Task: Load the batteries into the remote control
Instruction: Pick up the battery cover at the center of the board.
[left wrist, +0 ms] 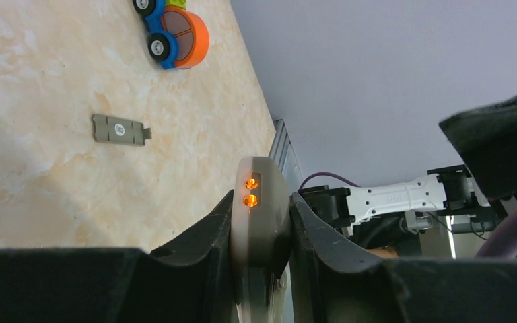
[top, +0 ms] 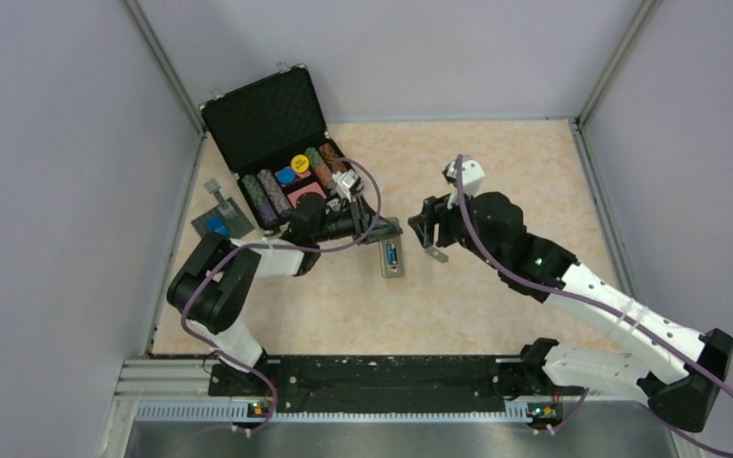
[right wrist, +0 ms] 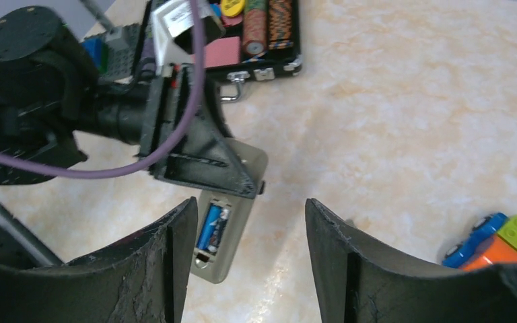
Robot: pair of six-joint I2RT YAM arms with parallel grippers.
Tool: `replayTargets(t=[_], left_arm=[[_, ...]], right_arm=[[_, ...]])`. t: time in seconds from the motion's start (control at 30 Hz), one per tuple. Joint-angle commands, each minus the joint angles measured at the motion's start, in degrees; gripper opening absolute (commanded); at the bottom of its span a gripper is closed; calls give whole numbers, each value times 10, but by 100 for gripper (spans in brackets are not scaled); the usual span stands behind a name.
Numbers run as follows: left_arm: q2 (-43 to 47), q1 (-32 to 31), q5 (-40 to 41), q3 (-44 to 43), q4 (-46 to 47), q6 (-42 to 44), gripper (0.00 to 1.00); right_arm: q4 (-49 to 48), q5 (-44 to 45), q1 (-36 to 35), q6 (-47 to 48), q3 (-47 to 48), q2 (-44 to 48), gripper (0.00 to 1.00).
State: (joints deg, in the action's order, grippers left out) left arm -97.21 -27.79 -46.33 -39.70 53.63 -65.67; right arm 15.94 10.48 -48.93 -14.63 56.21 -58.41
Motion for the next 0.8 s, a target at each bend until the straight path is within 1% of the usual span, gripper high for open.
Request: replayTargets(t=[0.0, 0.1, 0.2, 0.3, 0.37, 0.43, 0.5, 0.57, 0.77], left_arm=[[53, 4, 2, -13, -37, 71, 0], [86, 4, 1, -10, -71, 110, 0], [122, 4, -8, -13, -132, 176, 0], [161, 5, -2, -20, -222, 242, 0], [190, 6, 12, -24, -291, 280, 0], [219, 11, 29, -23, -331, 300, 0], [241, 20, 42, -16, -349, 304, 0], [263, 33, 46, -5, -352, 295, 0], [331, 90, 56, 42, -348, 251, 0]], right_arm=[[16, 72, 25, -47, -16, 20, 60], [45, 40, 66, -80, -21, 8, 61], [69, -29, 107, -100, -26, -33, 61], [79, -83, 123, -88, -31, -87, 63], [84, -99, 124, -71, -31, -129, 65], [87, -102, 124, -50, -31, -172, 67], [91, -100, 123, -30, -30, -214, 67], [97, -74, 124, -15, -26, -246, 67], [94, -39, 123, 49, -13, -314, 67]])
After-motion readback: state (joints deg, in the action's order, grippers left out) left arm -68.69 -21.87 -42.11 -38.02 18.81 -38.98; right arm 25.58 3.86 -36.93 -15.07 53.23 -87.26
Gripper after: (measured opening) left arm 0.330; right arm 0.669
